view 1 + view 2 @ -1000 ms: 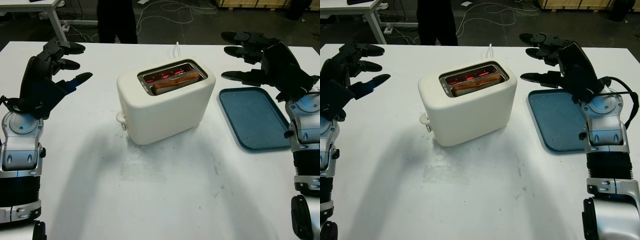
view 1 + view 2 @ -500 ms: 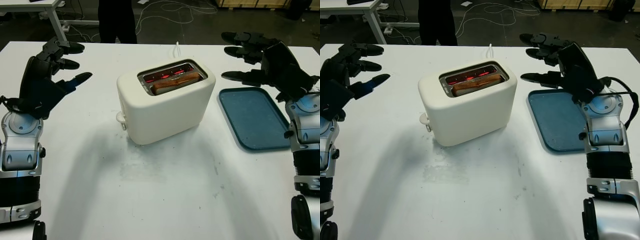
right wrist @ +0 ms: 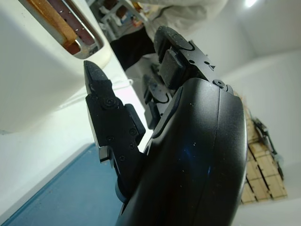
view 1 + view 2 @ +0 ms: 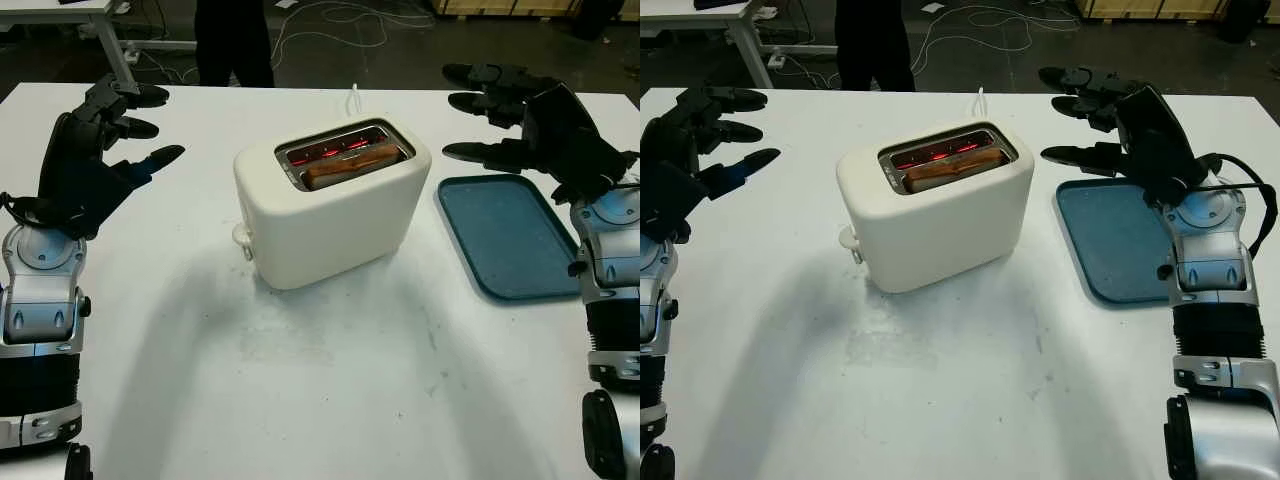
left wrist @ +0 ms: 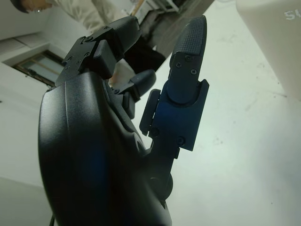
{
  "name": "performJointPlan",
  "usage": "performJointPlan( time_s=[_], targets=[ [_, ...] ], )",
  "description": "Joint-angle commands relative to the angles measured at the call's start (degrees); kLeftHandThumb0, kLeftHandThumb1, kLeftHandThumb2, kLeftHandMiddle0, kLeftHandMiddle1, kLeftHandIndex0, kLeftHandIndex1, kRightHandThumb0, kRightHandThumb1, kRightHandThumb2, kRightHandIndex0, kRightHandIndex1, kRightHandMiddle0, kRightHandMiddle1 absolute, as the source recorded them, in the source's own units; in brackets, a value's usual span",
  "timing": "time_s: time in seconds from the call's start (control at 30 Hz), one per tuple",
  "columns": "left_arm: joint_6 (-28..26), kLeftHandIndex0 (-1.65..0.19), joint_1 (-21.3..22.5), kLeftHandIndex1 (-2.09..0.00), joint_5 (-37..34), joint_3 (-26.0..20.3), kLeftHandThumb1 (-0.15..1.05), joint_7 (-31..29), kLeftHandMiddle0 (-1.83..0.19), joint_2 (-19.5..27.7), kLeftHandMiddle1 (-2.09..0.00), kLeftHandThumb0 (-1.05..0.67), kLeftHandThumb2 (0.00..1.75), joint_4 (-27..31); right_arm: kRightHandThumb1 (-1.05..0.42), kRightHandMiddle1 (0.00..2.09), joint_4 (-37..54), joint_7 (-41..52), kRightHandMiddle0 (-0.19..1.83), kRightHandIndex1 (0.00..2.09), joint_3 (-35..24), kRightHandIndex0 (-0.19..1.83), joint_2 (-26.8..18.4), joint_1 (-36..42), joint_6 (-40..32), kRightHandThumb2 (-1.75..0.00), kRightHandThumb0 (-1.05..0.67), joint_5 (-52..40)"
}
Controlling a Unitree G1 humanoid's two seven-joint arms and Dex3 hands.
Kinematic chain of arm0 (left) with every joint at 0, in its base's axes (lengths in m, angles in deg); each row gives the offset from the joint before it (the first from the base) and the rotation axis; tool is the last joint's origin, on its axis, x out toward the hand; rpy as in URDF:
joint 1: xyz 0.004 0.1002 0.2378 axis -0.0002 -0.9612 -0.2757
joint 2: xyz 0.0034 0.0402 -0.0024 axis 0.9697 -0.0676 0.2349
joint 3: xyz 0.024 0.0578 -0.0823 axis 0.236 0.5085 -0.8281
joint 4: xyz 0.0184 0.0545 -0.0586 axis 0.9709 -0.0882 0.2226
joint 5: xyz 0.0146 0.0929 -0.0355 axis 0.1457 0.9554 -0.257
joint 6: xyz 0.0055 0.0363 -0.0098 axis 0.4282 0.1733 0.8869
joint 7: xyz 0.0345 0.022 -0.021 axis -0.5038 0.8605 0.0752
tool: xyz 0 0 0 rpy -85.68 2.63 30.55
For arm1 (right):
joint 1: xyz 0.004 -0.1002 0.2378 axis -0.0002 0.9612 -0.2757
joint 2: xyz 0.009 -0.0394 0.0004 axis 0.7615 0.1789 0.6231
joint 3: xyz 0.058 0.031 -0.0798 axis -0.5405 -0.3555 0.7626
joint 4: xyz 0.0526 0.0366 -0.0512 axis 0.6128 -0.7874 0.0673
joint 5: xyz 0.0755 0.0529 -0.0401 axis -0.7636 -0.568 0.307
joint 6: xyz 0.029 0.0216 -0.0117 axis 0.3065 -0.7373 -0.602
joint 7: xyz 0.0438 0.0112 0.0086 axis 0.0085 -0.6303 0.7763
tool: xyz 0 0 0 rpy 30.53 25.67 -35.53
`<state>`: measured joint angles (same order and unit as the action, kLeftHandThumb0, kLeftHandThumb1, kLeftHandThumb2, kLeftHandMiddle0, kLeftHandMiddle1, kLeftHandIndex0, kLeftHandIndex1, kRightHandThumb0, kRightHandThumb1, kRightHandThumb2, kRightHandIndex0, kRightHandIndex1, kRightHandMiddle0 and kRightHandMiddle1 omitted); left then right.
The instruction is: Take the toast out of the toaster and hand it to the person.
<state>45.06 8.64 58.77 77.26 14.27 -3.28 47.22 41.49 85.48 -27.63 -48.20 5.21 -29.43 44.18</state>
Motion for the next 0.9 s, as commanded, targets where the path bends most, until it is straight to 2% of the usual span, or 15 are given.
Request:
performJointPlan(
  time_s=[0.0,0.1,0.3,0.4,0.63,0.73,0.87],
  targets=[
    [0.97,-0.29,-0.55,-0.84,0.37,0.21,0.92,0.58,-0.26,0.11,-1.06,-0.54,0.02,0.05,-0.77,0.01,-0.74,0.04,0.55,0.24,-0.06,0.44,0.35,-0.72,1.43,0.00,-0.12,-0.87],
    [-0.21,-0.28,-0.62,-0.83,-0.12,0.09,0.92,0.24,-0.24,-0.06,-1.06,-0.55,0.02,0.58,-0.77,0.02,-1.03,0.39,0.55,0.26,0.03,0.44,0.35,-0.88,1.49,0.00,-0.08,-1.12],
    [1.03,-0.28,-0.66,-0.83,0.13,0.17,0.92,0.17,-0.25,0.29,-1.06,-0.54,0.03,0.14,-0.76,0.01,-0.02,-0.70,0.55,0.27,0.21,0.44,0.18,-0.75,0.63,0.00,-0.11,-0.07],
    [0.43,-0.28,-0.35,-0.84,-0.69,-0.01,0.92,0.00,-0.24,-0.15,-1.07,-0.53,0.03,0.42,-0.77,0.02,0.87,-0.59,0.56,0.28,0.14,0.44,-0.03,-0.68,0.36,0.00,-0.07,-0.10],
    [0.91,-0.27,-0.39,-0.86,-0.24,0.40,0.91,0.50,-0.23,-0.23,-1.10,-0.53,0.02,0.16,-0.76,0.02,0.01,-0.41,0.57,0.30,0.03,0.45,-0.02,-0.75,1.30,0.00,-0.10,-0.23],
    [1.36,-0.26,-0.27,-0.86,-0.38,0.43,0.92,0.27,-0.22,-0.11,-1.10,-0.53,0.02,-0.23,-0.77,0.01,0.39,0.10,0.56,0.30,-0.13,0.42,0.08,-0.83,0.26,0.00,-0.04,-0.95],
    [0.65,-0.27,-0.29,-0.88,0.22,0.64,0.92,0.49,-0.23,0.04,-1.12,-0.53,0.02,0.37,-0.76,0.02,-0.15,-0.28,0.57,0.32,0.19,0.43,0.04,-1.10,1.44,0.00,-0.04,-0.28]
  ],
)
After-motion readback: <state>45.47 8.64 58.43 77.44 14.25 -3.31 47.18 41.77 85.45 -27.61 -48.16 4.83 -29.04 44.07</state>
